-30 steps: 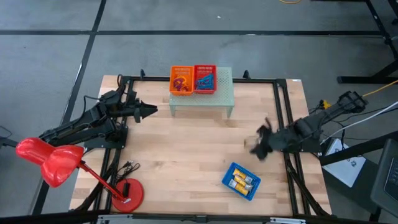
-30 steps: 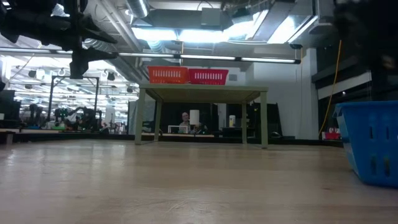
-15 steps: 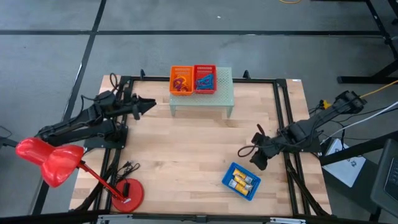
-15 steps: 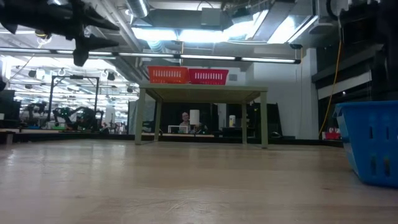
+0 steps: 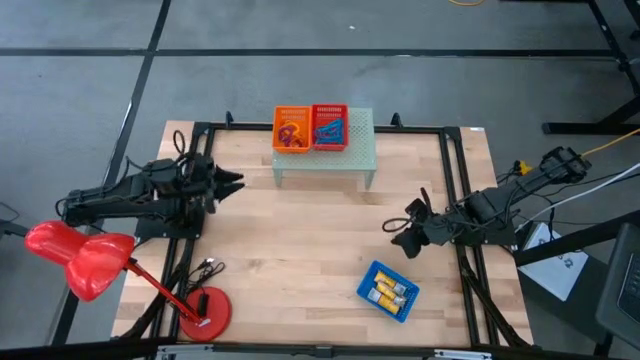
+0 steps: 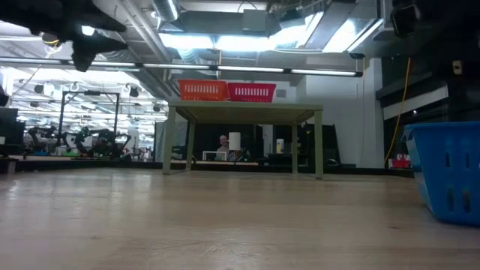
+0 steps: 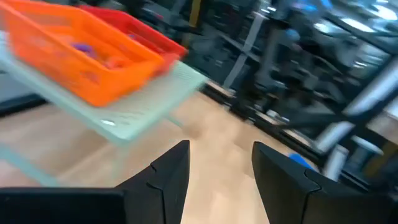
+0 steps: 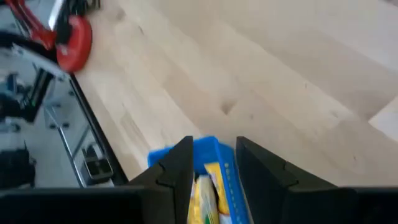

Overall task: Pick & Place Office Desk Supplies
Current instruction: Put the blue basket with crayon boxes on the shelf

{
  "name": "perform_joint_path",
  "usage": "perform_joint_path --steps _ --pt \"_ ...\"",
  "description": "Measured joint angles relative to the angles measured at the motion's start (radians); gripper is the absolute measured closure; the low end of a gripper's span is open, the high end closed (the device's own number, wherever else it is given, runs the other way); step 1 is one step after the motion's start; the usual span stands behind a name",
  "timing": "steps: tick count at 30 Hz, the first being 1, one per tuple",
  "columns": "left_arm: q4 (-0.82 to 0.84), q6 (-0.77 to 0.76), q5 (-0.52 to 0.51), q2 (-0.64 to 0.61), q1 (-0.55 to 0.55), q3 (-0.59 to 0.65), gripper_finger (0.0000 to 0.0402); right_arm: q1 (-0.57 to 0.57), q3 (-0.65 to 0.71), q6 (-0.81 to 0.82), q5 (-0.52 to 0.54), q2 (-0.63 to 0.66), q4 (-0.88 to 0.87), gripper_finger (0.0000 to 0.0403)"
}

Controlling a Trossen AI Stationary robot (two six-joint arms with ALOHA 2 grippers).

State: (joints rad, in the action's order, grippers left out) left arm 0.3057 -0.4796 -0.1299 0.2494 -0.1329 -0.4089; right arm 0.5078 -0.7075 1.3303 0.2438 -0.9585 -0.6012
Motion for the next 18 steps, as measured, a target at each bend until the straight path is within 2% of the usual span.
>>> perform_joint_path --steps 4,6,10,13,15,18 --pt "0.08 -0.02 0.15 -0.074 0.0 0.026 0.0233 -0.024 -0.003 0.047 0.033 0.0 -0.001 0.0279" --pt "0.101 -0.045 0.194 -0.127 0.0 0.063 0.0233 -0.023 -0.003 0.079 0.075 0.0 0.0 0.0279" --pt "0.053 -0.084 0.206 -0.247 0.0 0.162 0.0233 -0.023 -0.003 0.142 0.16 0.0 0.026 0.0279" --pt "-0.014 -0.092 0.226 -0.248 0.0 0.221 0.0233 -0.023 -0.004 0.168 0.2 0.0 0.042 0.0279" --pt "-0.118 -0.077 0.244 -0.232 0.001 0.253 0.0233 -0.023 -0.006 0.182 0.22 -0.002 0.052 0.0279" --pt "-0.14 -0.033 0.203 -0.249 0.0 0.295 0.0233 -0.023 -0.006 0.188 0.239 -0.003 0.049 0.0279"
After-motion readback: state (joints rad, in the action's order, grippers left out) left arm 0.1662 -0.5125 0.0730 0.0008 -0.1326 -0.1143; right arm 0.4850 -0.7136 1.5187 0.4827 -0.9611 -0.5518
